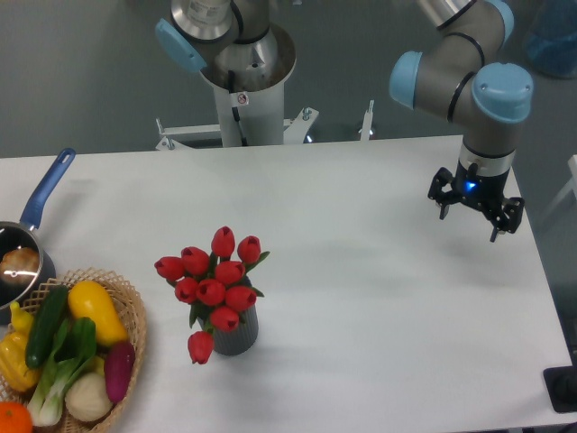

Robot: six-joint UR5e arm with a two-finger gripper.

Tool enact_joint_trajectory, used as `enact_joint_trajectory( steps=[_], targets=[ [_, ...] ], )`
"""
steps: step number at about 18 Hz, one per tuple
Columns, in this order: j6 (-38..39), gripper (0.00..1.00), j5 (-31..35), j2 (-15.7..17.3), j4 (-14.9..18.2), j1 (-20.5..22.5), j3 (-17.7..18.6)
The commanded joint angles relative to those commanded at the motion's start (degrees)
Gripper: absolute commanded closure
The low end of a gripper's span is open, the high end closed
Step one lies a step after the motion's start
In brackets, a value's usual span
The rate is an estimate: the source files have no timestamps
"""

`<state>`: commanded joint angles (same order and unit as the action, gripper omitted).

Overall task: Pick up the flowers from the vase
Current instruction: 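Move the open gripper toward the red tulip bunch above the vase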

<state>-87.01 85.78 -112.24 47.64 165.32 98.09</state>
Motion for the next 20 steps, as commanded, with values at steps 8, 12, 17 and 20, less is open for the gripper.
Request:
enact_joint_trajectory(
  steps=[8,12,17,20],
  targets=[
    [0.8,0.00,-0.8,0.2,0.1,-5.2,0.5],
    [8.0,0.00,-10.4,-0.1,0.1,-5.6,1.8],
    [8.6,0.00,-19.5,1.0,0.4,-9.0,4.6],
    [8.6,0.00,-28.6,4.5,0.4,-9.7,7.2]
  ],
)
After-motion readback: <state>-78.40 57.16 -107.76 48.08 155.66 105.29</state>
